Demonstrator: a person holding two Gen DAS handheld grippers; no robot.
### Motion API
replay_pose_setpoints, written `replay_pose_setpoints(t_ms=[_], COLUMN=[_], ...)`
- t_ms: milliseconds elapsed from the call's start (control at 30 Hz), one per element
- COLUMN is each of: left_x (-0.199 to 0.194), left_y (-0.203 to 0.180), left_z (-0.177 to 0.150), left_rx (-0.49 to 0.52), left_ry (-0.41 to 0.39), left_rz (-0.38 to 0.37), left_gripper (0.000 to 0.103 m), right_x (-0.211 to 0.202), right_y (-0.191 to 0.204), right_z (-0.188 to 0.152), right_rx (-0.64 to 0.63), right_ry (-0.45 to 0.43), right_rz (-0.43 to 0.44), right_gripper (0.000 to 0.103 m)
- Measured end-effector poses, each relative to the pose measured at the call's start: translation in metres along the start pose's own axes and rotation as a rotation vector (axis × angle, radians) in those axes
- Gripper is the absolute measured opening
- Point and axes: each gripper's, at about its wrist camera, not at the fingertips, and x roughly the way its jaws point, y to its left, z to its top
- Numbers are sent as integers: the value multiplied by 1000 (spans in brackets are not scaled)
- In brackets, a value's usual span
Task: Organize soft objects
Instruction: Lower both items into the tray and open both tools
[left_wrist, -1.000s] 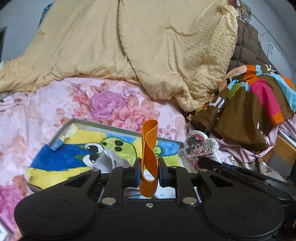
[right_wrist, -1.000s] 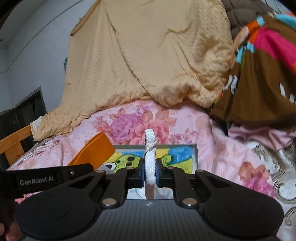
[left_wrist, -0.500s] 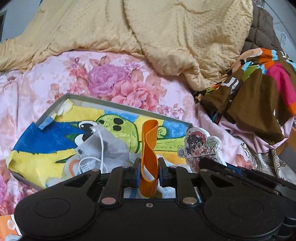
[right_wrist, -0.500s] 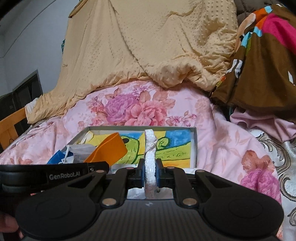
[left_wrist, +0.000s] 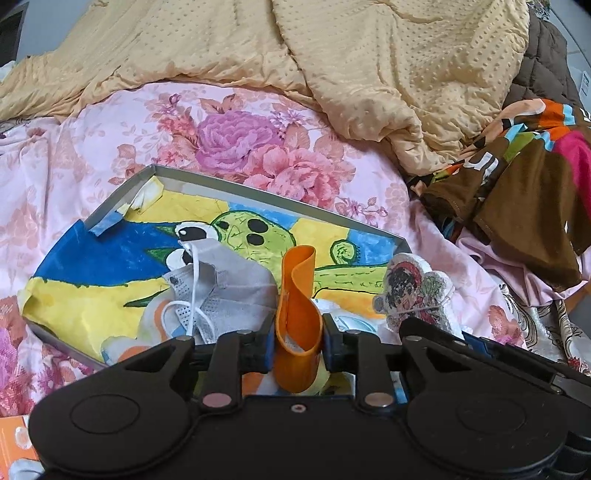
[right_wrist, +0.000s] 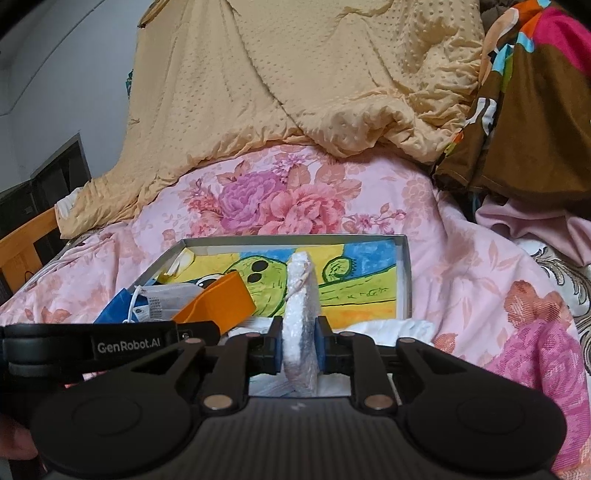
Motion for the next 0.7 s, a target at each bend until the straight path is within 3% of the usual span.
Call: replay_pose_setpoints(t_ms=[133, 300, 533, 700], left_x=[-3, -9, -17, -25], left_y=[4, 11, 23, 27], left_z=[-2, -2, -1, 0], left_rx=[-19, -47, -82, -101], left_ry=[2, -20, -56, -84], left_rz=[13, 22, 30, 32], left_gripper=[31, 39, 49, 67], right_x=[0, -2, -2, -5], right_y=[3, 4, 0, -4], right_z=[0, 0, 0, 2], right_rx=[-5, -7, 7, 26], right_ry=[-5, -18, -20, -13], right_rz=[6, 4, -1, -2], right_gripper=[30, 50, 65, 76])
